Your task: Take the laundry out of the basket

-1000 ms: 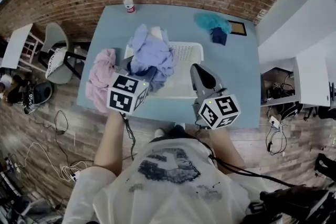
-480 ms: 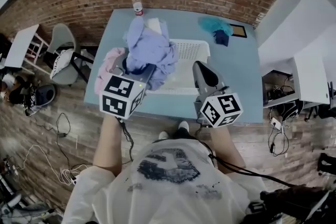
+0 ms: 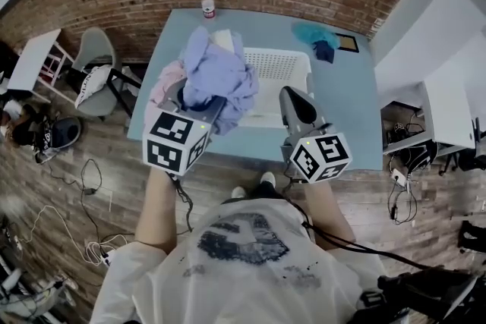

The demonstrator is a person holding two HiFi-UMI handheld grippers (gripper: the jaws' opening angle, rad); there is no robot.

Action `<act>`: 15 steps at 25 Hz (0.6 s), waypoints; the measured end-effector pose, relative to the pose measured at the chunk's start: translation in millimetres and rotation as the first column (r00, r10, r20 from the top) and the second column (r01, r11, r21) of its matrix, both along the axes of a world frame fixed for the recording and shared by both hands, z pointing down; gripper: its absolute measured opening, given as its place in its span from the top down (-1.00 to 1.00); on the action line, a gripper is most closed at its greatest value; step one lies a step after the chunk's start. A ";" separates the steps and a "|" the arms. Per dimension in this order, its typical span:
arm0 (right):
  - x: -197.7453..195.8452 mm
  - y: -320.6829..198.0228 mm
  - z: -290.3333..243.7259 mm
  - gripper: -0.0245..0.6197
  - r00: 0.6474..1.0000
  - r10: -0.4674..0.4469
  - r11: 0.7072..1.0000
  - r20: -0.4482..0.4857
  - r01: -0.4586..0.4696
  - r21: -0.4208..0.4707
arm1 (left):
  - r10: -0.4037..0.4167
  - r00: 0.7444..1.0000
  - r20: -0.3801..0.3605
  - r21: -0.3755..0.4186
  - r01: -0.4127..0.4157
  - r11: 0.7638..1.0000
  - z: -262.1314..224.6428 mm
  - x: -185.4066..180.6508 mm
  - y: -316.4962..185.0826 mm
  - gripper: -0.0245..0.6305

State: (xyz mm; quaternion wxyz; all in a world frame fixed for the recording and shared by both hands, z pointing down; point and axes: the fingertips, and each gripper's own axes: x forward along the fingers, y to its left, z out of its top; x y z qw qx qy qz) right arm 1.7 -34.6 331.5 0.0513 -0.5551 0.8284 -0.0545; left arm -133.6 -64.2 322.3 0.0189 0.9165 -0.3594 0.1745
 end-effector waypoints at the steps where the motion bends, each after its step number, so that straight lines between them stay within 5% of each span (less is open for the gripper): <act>1: -0.9 0.0 0.1 0.93 1.000 -0.004 1.000 -0.001 0.004 0.000 | -0.003 1.000 -0.001 0.000 0.003 1.000 -0.5 -1.7 1.8 0.40; 15: -25.9 -7.0 10.9 0.93 1.000 -0.025 1.000 -0.009 0.025 -0.019 | -0.061 0.998 -0.023 -0.072 0.059 0.996 43.5 -29.9 4.8 0.40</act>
